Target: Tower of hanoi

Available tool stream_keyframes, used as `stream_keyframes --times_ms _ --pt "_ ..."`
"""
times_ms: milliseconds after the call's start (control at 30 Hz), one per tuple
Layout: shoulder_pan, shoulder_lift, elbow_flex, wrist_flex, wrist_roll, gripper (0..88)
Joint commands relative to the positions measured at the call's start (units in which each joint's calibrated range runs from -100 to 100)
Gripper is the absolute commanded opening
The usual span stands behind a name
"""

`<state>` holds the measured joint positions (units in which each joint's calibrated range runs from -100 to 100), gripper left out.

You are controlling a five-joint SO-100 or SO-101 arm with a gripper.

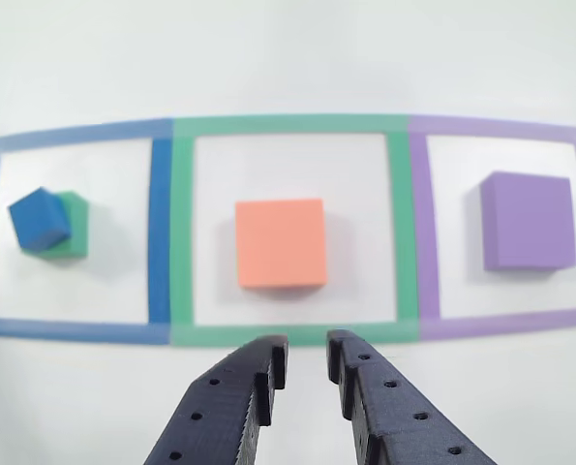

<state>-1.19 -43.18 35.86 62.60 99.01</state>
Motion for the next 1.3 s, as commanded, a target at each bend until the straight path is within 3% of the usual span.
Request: stream_keyframes --times_ms 0,333,533,767,867,1000,1267 --pt "-3.7 -1.8 -17.2 15.6 -3.6 0.0" --pt "-12.4 -1.3 -37.5 33.3 -13.7 0.0" --pt "-14.9 -1.4 -42.7 37.2 -15.2 0.0" --pt "-16.4 -1.4 -41.0 36.3 -13.2 1.0" --pt "-16.1 -2.6 -33.8 32.1 -7.5 4.1" --pt "-14.9 -4.9 -20.1 20.0 0.8 23.3" --pt "-13.2 -6.3 5.4 -10.2 1.0 34.4"
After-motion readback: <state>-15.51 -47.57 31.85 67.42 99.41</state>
